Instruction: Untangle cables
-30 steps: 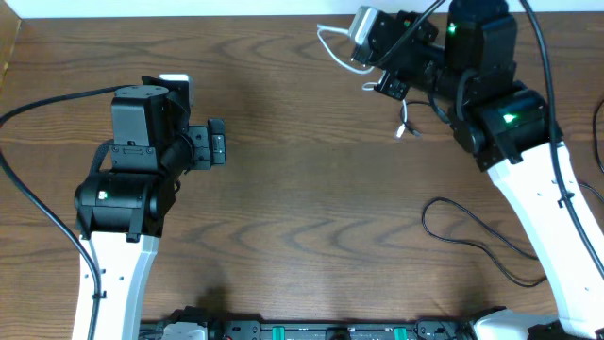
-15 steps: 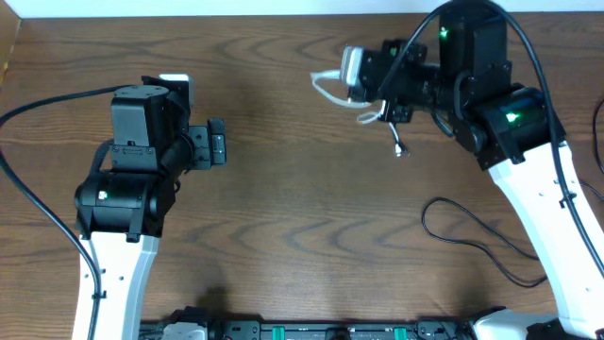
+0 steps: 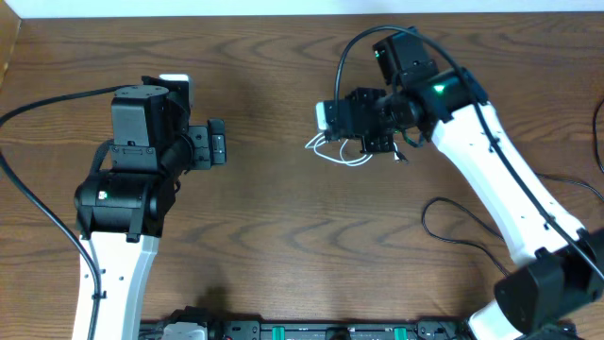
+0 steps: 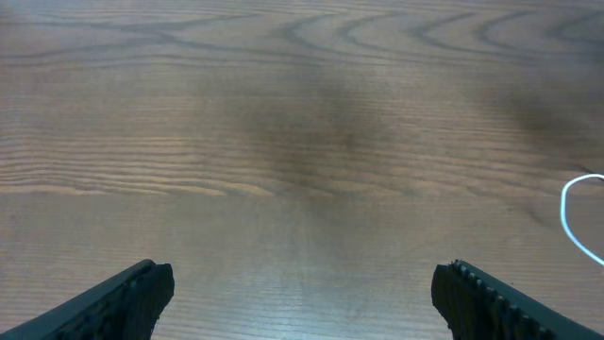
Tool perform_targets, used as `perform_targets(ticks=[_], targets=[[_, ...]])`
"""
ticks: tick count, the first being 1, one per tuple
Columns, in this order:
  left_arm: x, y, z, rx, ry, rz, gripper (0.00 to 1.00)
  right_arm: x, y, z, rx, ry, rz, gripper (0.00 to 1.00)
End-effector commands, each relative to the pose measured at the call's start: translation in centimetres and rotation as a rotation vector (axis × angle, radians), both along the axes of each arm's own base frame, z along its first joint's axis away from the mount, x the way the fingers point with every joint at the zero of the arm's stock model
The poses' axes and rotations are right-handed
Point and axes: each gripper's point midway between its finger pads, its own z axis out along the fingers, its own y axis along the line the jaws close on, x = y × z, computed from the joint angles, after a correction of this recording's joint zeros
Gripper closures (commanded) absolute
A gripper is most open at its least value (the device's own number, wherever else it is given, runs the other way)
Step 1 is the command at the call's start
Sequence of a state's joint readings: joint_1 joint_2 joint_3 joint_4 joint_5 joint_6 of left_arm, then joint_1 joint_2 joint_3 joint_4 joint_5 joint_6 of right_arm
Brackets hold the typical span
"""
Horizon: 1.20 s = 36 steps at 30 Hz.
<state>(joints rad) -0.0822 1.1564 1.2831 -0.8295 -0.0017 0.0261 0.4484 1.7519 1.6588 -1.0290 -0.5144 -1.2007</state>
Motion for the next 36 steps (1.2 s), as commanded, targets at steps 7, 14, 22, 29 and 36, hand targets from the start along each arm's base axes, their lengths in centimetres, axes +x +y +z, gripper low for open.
perform_targets(ticks=[7, 14, 22, 29, 36], targets=[[0.1, 0.0, 0.4, 0.002, -0.010, -0.005, 0.08, 0.2, 2.4, -8.8, -0.120, 0.205, -0.019, 0.01], [0.1, 0.0, 0.4, 0.002, -0.010, -0.005, 0.08, 4.3, 3.7, -10.6, -0.054, 0.353, -0.483, 0.01], [0.1, 0.0, 0.4, 0.002, -0.010, -0.005, 0.08, 6.2, 6.1, -9.8, 0.110, 0.540, -0.822, 0.01], [0.1, 0.0, 0.4, 0.002, -0.010, -0.005, 0.08, 5.1, 6.3, -10.7, 0.052, 0.536, -0.876, 0.01], [0.1, 0.0, 0.4, 0.002, -0.010, -0.005, 0.07, 7.8, 2.8, -11.5, 0.040, 0.463, -1.240, 0.01]])
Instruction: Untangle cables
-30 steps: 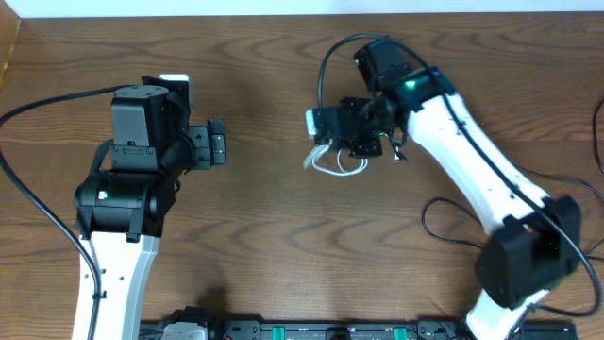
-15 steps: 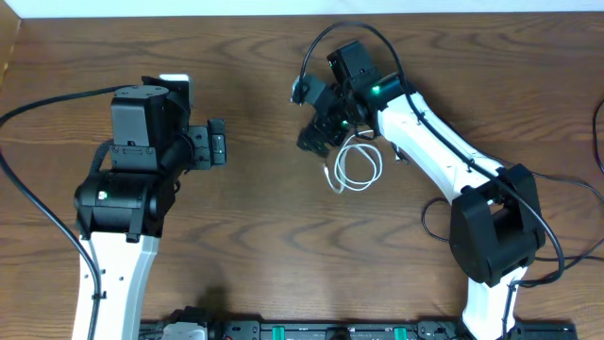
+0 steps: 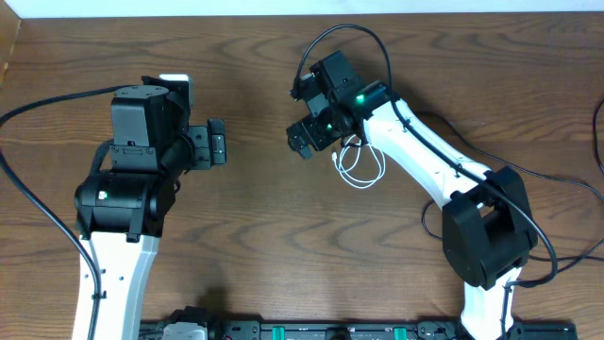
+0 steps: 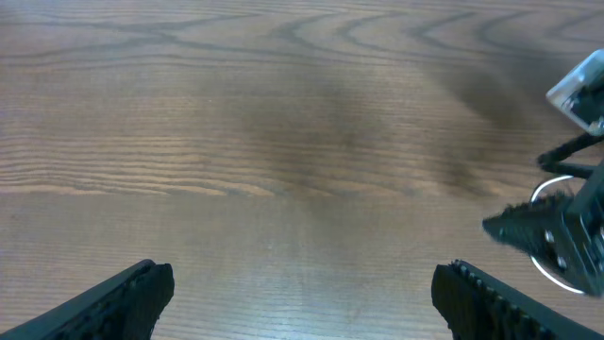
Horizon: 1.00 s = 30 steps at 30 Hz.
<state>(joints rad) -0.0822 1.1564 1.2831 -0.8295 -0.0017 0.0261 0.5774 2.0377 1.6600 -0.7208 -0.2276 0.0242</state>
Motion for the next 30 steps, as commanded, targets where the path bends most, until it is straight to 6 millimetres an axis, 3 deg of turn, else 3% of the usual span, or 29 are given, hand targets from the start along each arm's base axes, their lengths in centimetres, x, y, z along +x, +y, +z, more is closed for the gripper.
perform_targets(ticks=[1, 9, 15, 18, 25, 30], targets=[[0.1, 0.0, 0.4, 0.002, -0.010, -0.005, 0.07, 2.2, -2.6, -0.6, -0.081, -0.016, -0.274, 0.01], [0.1, 0.0, 0.4, 0.002, -0.010, -0.005, 0.08, 4.1, -6.7, -0.6, -0.186, -0.084, -0.507, 0.01], [0.1, 0.0, 0.4, 0.002, -0.010, -0.005, 0.07, 4.7, -11.5, -1.2, -0.165, 0.014, -0.825, 0.01], [0.1, 0.0, 0.4, 0.002, -0.010, -0.005, 0.08, 4.7, -13.1, -1.5, -0.183, 0.036, -0.859, 0.01], [0.1, 0.0, 0.4, 0.002, -0.010, -0.005, 0.08, 4.5, -15.4, -2.6, -0.383, -0.028, -0.463, 0.01], [0.1, 0.0, 0.4, 0.002, -0.011, -0.005, 0.08, 4.3, -16.9, -3.5, -0.457, -0.038, -0.320, 0.01]])
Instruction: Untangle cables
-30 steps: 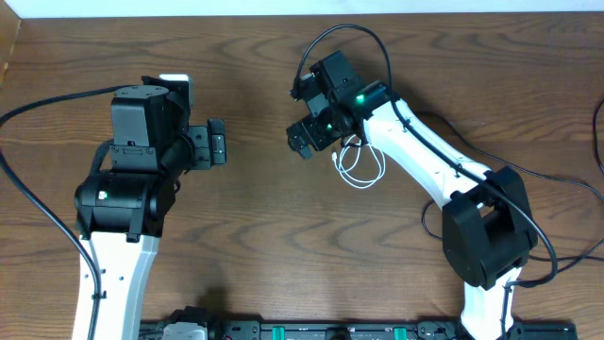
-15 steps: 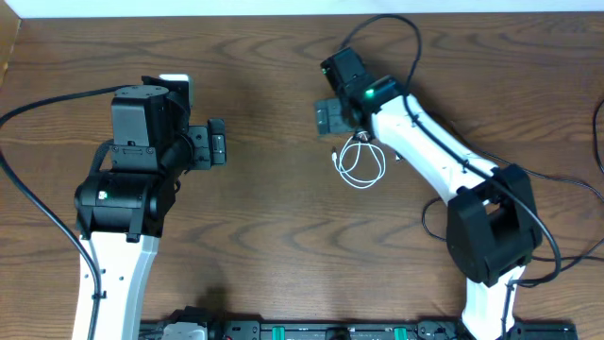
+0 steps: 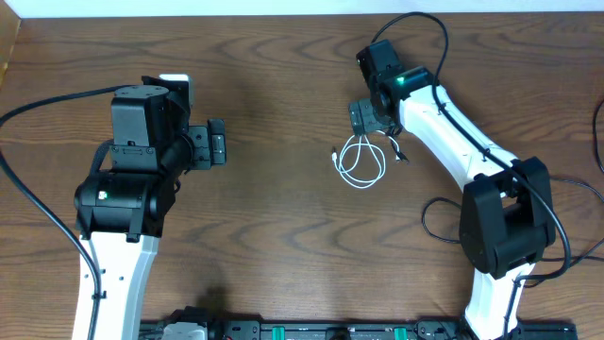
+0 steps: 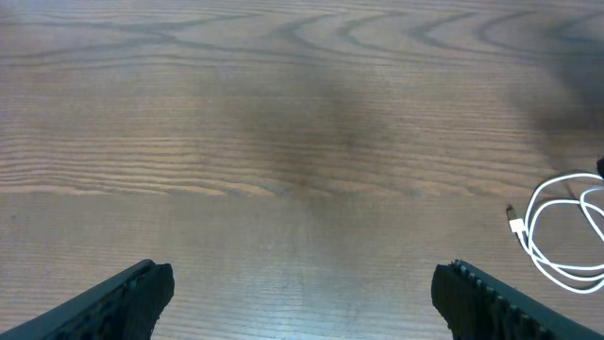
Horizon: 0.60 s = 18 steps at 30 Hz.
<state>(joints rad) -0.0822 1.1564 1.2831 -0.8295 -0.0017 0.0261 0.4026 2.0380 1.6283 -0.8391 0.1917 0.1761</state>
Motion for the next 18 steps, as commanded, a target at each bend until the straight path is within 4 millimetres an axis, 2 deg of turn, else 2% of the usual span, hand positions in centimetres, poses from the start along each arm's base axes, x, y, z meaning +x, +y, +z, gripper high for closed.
perform_targets(ticks=[1, 7, 12, 15, 18], targets=[[0.1, 0.0, 0.4, 0.002, -0.010, -0.005, 0.08, 0.1, -2.2, -1.3, -0.114, 0.035, 0.175, 0.01], [0.1, 0.0, 0.4, 0.002, -0.010, -0.005, 0.08, 0.0, -4.8, -3.1, -0.174, 0.075, 0.330, 0.02], [0.1, 0.0, 0.4, 0.002, -0.010, -0.005, 0.08, -1.9, -3.0, -4.9, -0.086, 0.133, 0.615, 0.04], [0.1, 0.0, 0.4, 0.002, -0.010, -0.005, 0.08, -2.3, -2.1, -5.0, -0.067, 0.129, 0.731, 0.12], [0.1, 0.0, 0.4, 0.002, -0.010, -0.005, 0.08, -2.5, -0.9, -4.9, -0.019, 0.110, 0.811, 0.13]])
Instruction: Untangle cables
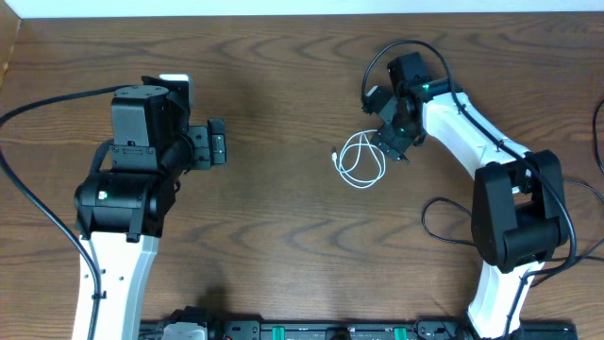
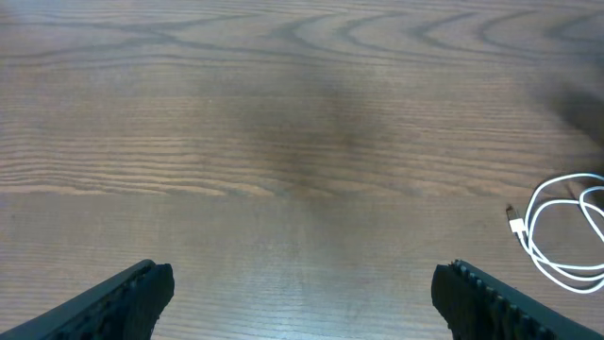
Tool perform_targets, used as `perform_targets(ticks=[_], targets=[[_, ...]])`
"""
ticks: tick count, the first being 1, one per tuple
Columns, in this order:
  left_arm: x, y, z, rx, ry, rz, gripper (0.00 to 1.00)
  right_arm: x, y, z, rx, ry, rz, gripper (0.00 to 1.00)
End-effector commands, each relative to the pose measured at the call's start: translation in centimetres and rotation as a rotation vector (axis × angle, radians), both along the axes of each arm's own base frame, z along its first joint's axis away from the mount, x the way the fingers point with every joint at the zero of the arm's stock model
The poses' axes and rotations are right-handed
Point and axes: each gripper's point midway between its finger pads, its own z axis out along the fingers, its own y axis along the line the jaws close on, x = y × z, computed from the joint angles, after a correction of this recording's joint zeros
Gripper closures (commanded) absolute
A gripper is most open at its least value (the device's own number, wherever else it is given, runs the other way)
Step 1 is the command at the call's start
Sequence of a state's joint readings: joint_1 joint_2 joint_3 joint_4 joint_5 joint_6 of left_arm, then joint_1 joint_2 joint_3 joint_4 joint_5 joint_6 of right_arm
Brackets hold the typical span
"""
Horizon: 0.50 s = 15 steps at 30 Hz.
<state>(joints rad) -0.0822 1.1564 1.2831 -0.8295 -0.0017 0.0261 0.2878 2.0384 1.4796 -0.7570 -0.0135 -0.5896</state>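
A thin white cable [image 1: 360, 161] lies in a loose coil on the wooden table, right of centre. The left wrist view shows it at the right edge, cable [image 2: 562, 238], with a small plug end pointing left. My right gripper [image 1: 391, 134] hangs at the coil's upper right edge; its dark fingers blur together from above. Far to the left of the cable, my left gripper [image 1: 218, 144] is open and empty, its fingers [image 2: 129, 298] wide apart over bare wood.
The brown wooden table [image 1: 274, 227] fills the view. A black arm cable [image 1: 451, 224] loops on the table at the lower right, by the right arm's base. Another black lead [image 1: 38, 106] arcs off the left arm.
My right gripper has shifted a little right and down, from above the coil to its upper right edge. The white coil lies where it did. The left arm has not moved.
First my right gripper held the bunched white cable off the table, right of centre. Then it was further left, with loops hanging below it. Later the cable lay as a coil on the table, with the gripper apart from it. Now the gripper is beside the coil.
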Motion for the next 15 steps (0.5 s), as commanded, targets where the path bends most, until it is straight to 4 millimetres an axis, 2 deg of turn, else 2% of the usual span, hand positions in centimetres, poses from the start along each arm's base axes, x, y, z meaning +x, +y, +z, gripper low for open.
perform_targets(ticks=[1, 5, 8, 10, 12, 15], targets=[[0.1, 0.0, 0.4, 0.002, -0.010, -0.005, 0.08, -0.6, 2.0, -0.5, 0.079, 0.017, 0.159, 0.13], [0.1, 0.0, 0.4, 0.002, -0.010, -0.005, 0.08, 0.0, 2.3, -0.9, 0.085, -0.029, 0.212, 0.27], [0.1, 0.0, 0.4, 0.002, -0.011, -0.005, 0.08, 0.1, 2.5, -1.9, 0.092, -0.055, 0.228, 0.26], [0.1, 0.0, 0.4, 0.002, -0.010, -0.005, 0.07, -0.8, 2.9, -2.7, 0.116, -0.044, 0.285, 0.27], [0.1, 0.0, 0.4, 0.002, -0.010, -0.005, 0.08, -1.2, 2.9, -3.4, 0.116, -0.046, 0.308, 0.35], [0.1, 0.0, 0.4, 0.002, -0.010, -0.005, 0.08, -1.4, 2.8, -4.0, 0.118, -0.053, 0.307, 0.37]])
